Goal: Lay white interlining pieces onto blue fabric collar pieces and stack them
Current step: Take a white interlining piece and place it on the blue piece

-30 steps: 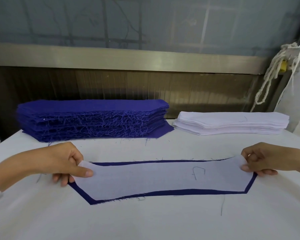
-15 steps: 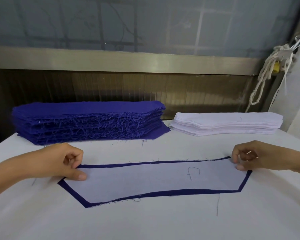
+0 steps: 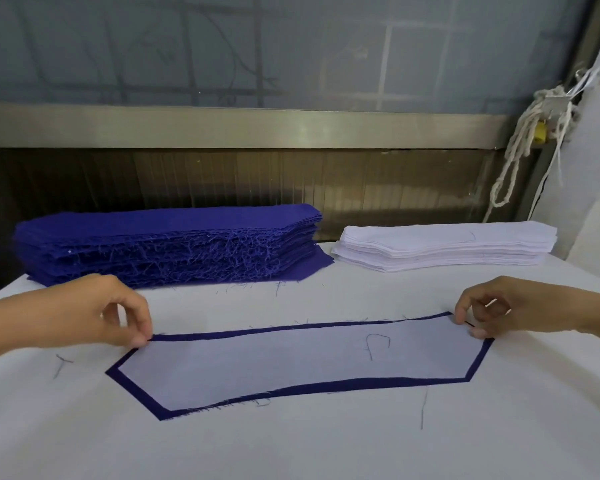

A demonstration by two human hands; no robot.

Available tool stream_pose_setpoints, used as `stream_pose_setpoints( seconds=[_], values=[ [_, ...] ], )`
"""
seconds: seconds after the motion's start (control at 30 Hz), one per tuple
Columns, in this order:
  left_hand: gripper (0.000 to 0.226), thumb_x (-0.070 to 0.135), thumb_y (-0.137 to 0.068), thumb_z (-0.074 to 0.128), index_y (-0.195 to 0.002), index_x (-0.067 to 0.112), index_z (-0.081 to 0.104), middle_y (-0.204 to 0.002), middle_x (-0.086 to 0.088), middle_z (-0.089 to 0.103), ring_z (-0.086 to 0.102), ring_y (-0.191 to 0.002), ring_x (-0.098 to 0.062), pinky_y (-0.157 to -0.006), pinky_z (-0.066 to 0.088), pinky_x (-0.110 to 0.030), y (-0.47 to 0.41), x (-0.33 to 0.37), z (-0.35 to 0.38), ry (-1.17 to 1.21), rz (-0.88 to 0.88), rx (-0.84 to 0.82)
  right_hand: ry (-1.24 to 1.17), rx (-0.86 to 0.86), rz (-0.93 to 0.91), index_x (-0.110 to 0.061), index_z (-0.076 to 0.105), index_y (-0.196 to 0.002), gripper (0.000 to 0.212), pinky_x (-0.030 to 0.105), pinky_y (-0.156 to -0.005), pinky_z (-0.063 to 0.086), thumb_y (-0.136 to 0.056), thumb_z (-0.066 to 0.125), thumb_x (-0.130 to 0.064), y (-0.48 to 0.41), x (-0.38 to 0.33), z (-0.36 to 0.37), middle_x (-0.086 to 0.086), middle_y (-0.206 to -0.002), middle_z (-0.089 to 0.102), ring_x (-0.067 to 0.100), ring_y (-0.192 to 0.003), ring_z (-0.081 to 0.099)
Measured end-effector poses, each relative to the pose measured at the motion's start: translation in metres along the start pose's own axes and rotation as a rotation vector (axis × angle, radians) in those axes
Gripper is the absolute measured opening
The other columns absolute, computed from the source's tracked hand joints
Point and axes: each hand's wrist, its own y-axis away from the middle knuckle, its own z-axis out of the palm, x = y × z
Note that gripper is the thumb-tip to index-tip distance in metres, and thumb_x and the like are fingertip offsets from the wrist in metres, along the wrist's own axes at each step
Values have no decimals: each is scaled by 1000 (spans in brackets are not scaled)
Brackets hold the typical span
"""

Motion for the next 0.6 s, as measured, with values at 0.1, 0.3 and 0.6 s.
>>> stream_pose_setpoints(
  seconds=[0.1, 0.3, 0.6],
  values=[
    [17, 63, -73, 62, -85, 54, 71, -83, 29, 71, 65, -76, 6, -69, 49, -10, -12, 37, 3, -1, 130, 187, -68, 16, 35, -35, 77, -97, 19, 17, -56, 43, -96, 66, -19, -2, -3, -11, -6, -77, 65, 8, -61, 52],
    [14, 49, -90, 63, -103, 44, 67, -92, 26, 67, 58, -92, 15, -70, 46, -4, -67, 112, 13, -167, 238, 209, -301, 398, 161, -14, 79, -88, 18, 18, -47, 34, -96, 64, -11, -18, 7, -53, 5, -65, 60, 15, -57, 47],
    [38, -6, -93, 50, -123, 16, 57, -122, 5, 53, 55, -109, -15, -87, 47, -28, -186, 193, 37, -425, 411, 341, -538, 914, 472, 0, 69, -96, 15, 30, -64, 43, -93, 71, -14, -52, 67, -93, 14, -93, 63, 27, -86, 54]
  ],
)
